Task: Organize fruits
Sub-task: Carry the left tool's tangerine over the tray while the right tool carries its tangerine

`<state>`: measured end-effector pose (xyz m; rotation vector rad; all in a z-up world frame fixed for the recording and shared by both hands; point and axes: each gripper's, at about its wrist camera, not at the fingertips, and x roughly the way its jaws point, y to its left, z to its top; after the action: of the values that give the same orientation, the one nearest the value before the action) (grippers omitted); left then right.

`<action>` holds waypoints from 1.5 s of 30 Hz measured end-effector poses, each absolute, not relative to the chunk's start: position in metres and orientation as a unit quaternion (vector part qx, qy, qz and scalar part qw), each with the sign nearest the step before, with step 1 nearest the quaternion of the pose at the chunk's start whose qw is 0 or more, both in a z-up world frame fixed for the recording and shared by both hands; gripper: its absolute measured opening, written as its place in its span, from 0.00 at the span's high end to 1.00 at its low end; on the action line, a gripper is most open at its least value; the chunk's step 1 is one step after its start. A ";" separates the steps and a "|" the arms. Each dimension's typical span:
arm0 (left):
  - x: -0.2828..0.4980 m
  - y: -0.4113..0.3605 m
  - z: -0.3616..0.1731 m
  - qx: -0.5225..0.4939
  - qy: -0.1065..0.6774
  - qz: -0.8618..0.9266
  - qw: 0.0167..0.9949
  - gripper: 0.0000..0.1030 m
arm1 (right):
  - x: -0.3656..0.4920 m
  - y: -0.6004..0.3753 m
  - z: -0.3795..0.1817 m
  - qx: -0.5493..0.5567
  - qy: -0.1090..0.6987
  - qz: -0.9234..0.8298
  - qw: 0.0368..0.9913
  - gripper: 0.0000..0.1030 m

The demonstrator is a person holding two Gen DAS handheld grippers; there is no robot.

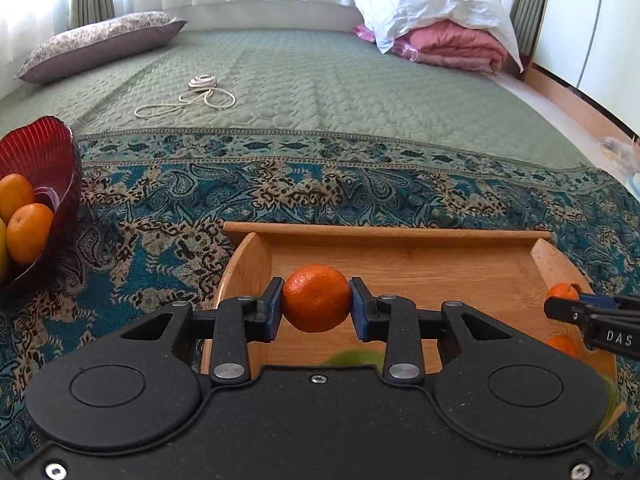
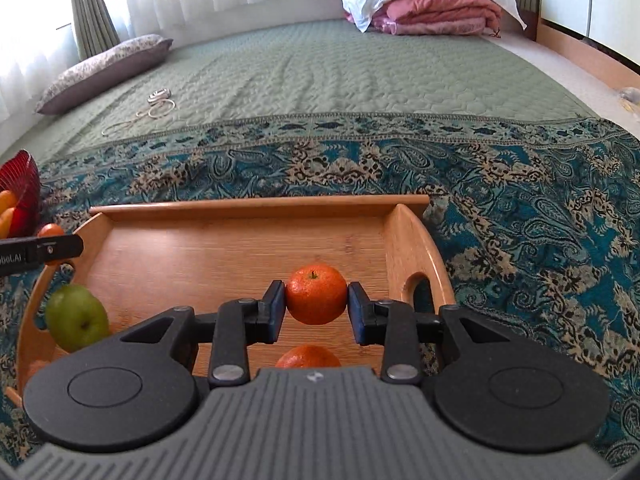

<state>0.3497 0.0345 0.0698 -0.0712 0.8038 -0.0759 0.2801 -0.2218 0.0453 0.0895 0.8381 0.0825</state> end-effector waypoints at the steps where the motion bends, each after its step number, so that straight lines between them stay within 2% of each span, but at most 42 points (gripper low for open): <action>1: 0.354 0.035 0.068 -0.039 0.394 -0.035 0.918 0.69 | 0.282 -0.221 0.043 0.043 0.409 0.038 0.911 0.64; 45: 0.369 0.036 0.032 -0.042 0.428 -0.031 0.902 0.69 | 0.301 -0.219 0.025 0.040 0.419 0.032 0.906 0.63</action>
<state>0.3693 0.0360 0.0320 -0.0859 0.8851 -0.0631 0.3006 -0.2185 0.0246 0.0816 0.8657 0.0654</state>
